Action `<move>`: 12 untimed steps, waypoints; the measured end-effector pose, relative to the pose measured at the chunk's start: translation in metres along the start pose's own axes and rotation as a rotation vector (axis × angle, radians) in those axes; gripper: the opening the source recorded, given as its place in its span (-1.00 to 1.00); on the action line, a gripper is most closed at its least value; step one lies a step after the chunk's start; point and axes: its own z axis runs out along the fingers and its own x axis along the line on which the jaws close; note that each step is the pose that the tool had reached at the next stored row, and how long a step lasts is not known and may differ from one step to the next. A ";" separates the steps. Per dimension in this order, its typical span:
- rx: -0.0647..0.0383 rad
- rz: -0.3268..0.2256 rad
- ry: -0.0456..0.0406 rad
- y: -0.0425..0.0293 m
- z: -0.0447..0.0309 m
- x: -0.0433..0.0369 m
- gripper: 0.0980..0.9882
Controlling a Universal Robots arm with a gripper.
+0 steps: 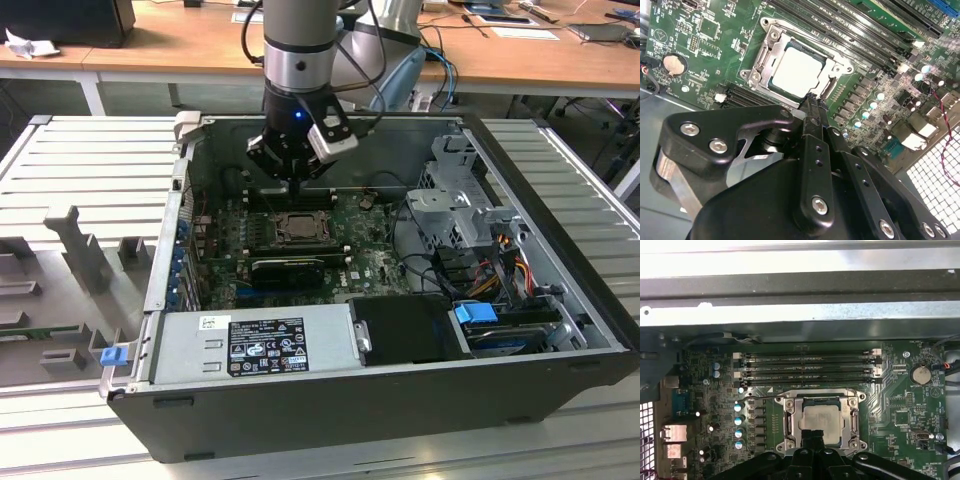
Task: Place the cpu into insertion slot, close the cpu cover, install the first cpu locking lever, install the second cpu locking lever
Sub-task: 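Install the first cpu locking lever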
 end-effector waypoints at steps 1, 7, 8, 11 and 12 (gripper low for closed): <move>-0.003 -0.001 0.0000 -0.0001 0.0001 0.0022 -0.98; -0.016 -0.043 0.0014 -0.0002 0.0008 0.0081 -0.98; -0.016 -0.091 0.0028 -0.0003 0.0011 0.0081 -0.98; -0.024 -0.111 0.0030 -0.0004 0.0014 0.0137 -0.98; -0.025 -0.111 0.0031 -0.0006 0.0014 0.0166 -0.98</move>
